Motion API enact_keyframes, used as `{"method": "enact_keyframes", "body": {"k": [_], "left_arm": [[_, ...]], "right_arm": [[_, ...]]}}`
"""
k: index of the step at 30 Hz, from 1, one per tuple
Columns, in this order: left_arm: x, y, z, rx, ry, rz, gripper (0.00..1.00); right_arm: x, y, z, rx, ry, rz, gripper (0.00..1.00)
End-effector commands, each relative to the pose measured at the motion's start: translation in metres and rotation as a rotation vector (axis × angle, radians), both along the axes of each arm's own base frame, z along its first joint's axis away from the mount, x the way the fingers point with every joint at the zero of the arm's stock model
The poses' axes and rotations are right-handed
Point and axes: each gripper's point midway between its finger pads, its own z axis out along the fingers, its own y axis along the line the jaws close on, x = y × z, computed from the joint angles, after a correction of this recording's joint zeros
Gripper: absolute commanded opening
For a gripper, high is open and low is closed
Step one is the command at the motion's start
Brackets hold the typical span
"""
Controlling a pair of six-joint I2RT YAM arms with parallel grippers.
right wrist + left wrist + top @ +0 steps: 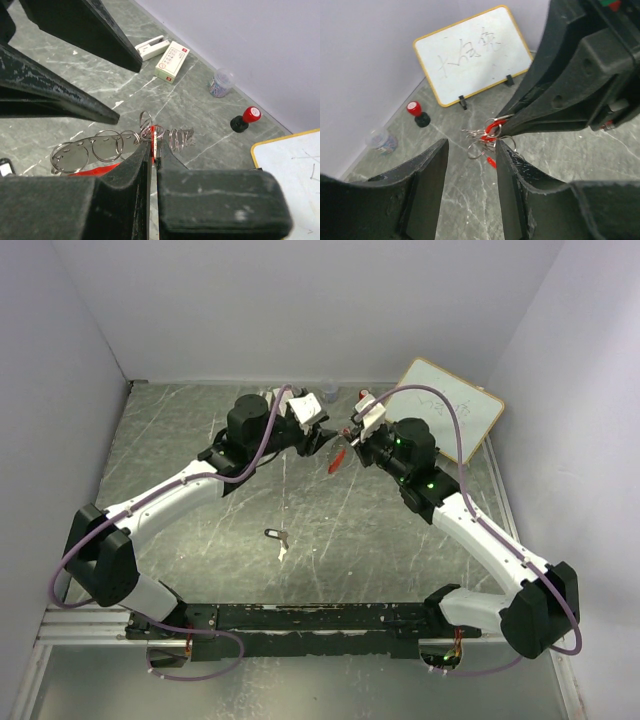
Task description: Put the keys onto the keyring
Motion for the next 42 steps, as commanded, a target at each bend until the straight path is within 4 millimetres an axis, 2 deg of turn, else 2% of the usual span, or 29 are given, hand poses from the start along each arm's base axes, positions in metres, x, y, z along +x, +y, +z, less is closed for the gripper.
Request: {"method": "enact_keyframes", "body": {"k": [1,5,9,22,31,37,42], "left_arm": [[-0.025,-0.008,0.011,-0.005,-0.076,-0.163,0.53],[-0.035,-0.010,0.002,0.023,-0.061,-0.224,0.52],[-0.035,-0.007,-0.007,0.048,-0.055,-0.224,0.51],[-0.028,0.017,-0.003,0.051,-0.129,-0.196,0.50],[-0.040,0.008,-0.008,0.031,-0.107,-0.303,0.45],[-0.053,0.000,-0.019,0.054,-0.060,-0.416,0.38],[-0.053,0.000,-0.025,0.062,-0.050,-0.417,0.35]], "right_arm": [[-0.009,0.004,0.021,-0.017,-0.113,0.073,0.00],[-0.012,0.002,0.023,-0.038,-0.147,0.090,0.00],[-0.016,0.003,0.025,-0.043,-0.172,0.108,0.00],[-0.030,0.009,0.013,-0.105,-0.235,0.215,0.00],[-0.035,0.013,0.011,-0.099,-0.247,0.249,0.00],[-0.035,0.015,0.010,-0.098,-0.244,0.263,0.00],[-0.034,0.016,0.014,-0.091,-0.252,0.265,0.00]]}}
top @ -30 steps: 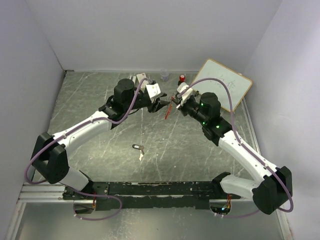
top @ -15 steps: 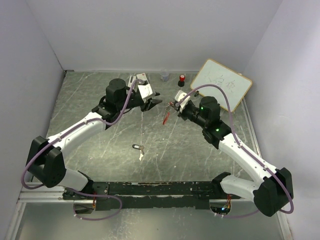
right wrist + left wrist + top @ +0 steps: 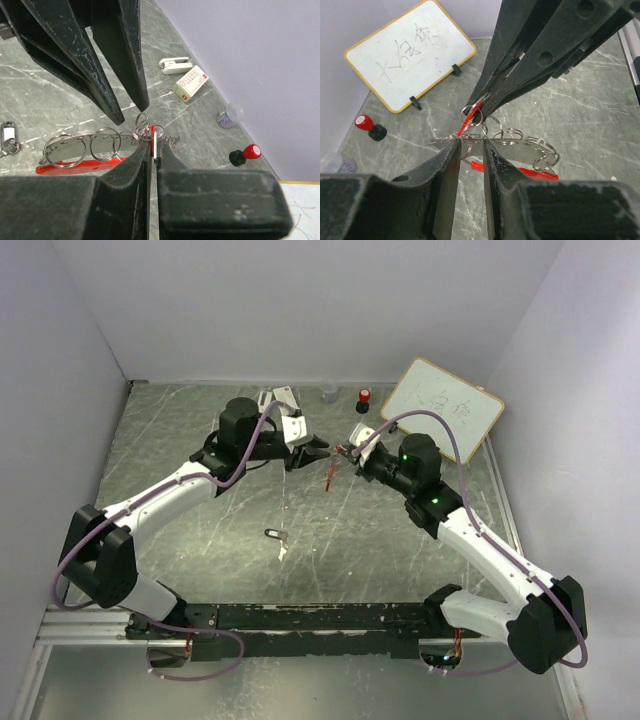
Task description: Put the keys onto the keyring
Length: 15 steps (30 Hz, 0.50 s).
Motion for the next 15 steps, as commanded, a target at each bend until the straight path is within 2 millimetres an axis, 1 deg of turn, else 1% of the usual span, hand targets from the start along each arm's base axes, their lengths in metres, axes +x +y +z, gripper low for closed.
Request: {"method": "enact_keyframes", "body": {"k": [1,15], "left_arm": [[-0.007,-0.004,0.009,-0.014,-0.020,-0.061,0.35],[0.004,-0.006,0.007,-0.020,-0.022,-0.020,0.38]], "right_arm": [[0.000,0.002,0.021,0.036,-0.071,0.017,0.00],[-0.005,0.008,0.020,0.029,-0.065,0.066,0.00]]}}
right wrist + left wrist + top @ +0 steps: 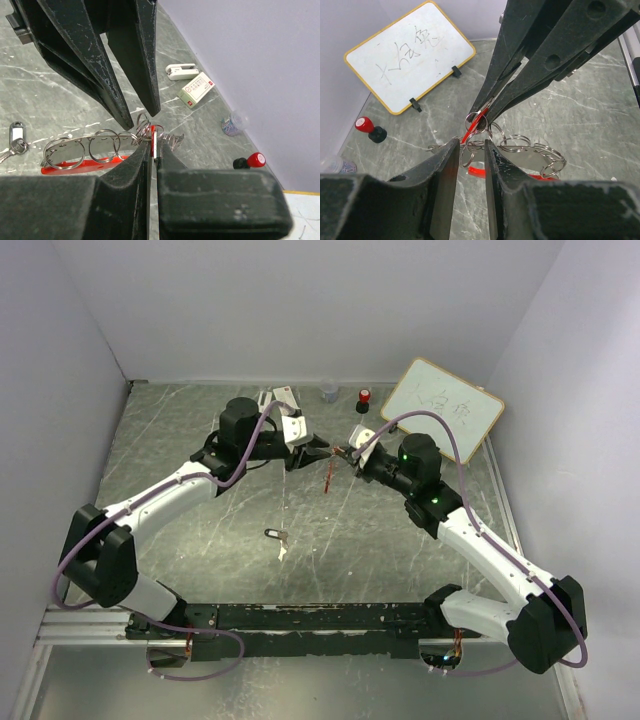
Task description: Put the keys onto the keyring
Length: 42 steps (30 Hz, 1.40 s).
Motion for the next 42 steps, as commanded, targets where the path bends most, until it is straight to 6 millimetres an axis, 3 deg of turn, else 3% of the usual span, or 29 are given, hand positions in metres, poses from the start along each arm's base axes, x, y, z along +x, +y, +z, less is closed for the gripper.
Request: {"method": "enact_keyframes", "body": {"k": [1,20,31,35,42], "left_arm": [[0.005,-0.005,0.008,-0.019,-0.025,-0.011,0.37],[0.004,-0.012,0.008,-0.025,-0.018,-0.037,0.35],[-0.004,-0.017,0.008,-0.031,-0.016,-0.062,0.21],[-0.004,-0.018,0.009,-0.041,-0.018,-0.056,0.07],[-0.002,-0.013,0.019,-0.138,-0.003,0.024,0.07]], "right_arm": [[-0.001,0.003,0.018,0.024,-0.060,0.026,0.00],[-0.004,0.004,0.015,0.013,-0.061,0.044,0.00],[-0.002,0.004,0.013,0.016,-0.053,0.035,0.00],[0.000,0.003,0.013,0.018,-0.041,0.021,0.00],[0.005,-0.001,0.012,0.025,-0.030,-0.022,0.00]]}}
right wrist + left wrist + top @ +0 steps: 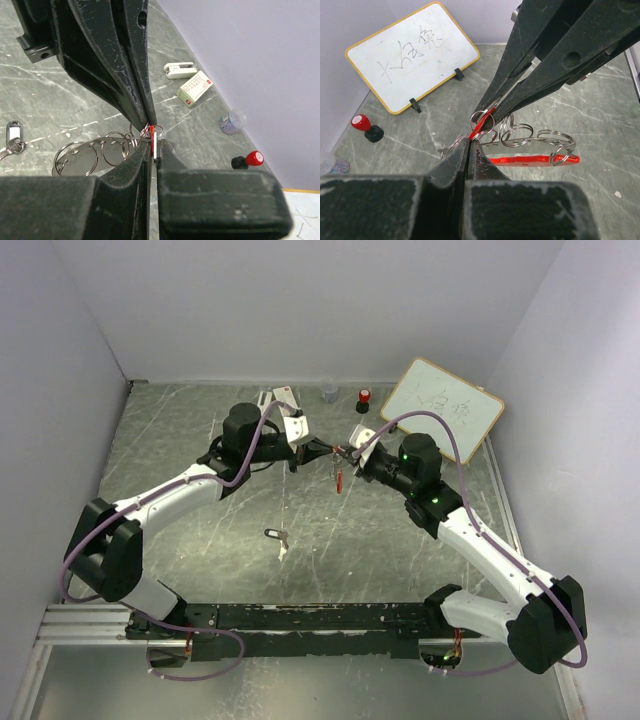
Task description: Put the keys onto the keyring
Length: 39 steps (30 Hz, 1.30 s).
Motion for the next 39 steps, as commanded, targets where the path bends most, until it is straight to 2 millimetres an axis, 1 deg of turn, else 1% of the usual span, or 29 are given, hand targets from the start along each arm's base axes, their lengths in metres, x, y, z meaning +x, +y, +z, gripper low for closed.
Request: {"method": "enact_keyframes", "body": {"k": [1,6,12,16,23,27,29,32,34,39], "left_arm": [[-0.007,-0.004,0.029,-0.115,-0.041,0.017,0.07],[0.000,0.004,0.035,-0.138,-0.048,0.092,0.07],[0.003,0.013,0.049,-0.175,-0.071,0.158,0.07],[0.003,0.014,0.054,-0.187,-0.076,0.160,0.07],[0.003,0.014,0.057,-0.204,-0.074,0.163,0.07],[0.002,0.014,0.056,-0.197,-0.072,0.160,0.07],[0.003,0.015,0.054,-0.190,-0.070,0.164,0.07],[0.008,0.017,0.050,-0.173,-0.053,0.201,0.07],[0.012,0.019,0.046,-0.148,-0.044,0.221,0.13],[0.022,0.024,0.043,-0.109,-0.044,0.280,0.45]], "right_arm": [[0.007,-0.002,0.011,0.028,-0.023,-0.035,0.00],[0.012,-0.008,0.010,0.030,-0.014,-0.085,0.00],[0.015,-0.017,0.005,0.030,0.002,-0.139,0.00],[0.013,-0.019,0.003,0.028,0.010,-0.144,0.00],[0.013,-0.019,-0.003,0.025,0.021,-0.149,0.00],[0.017,-0.022,0.000,0.035,0.008,-0.174,0.00],[0.018,-0.024,0.007,0.046,-0.009,-0.187,0.00],[0.020,-0.025,0.015,0.059,-0.036,-0.197,0.00],[0.021,-0.025,0.020,0.059,-0.048,-0.198,0.00],[0.023,-0.024,0.029,0.063,-0.074,-0.192,0.00]]}}
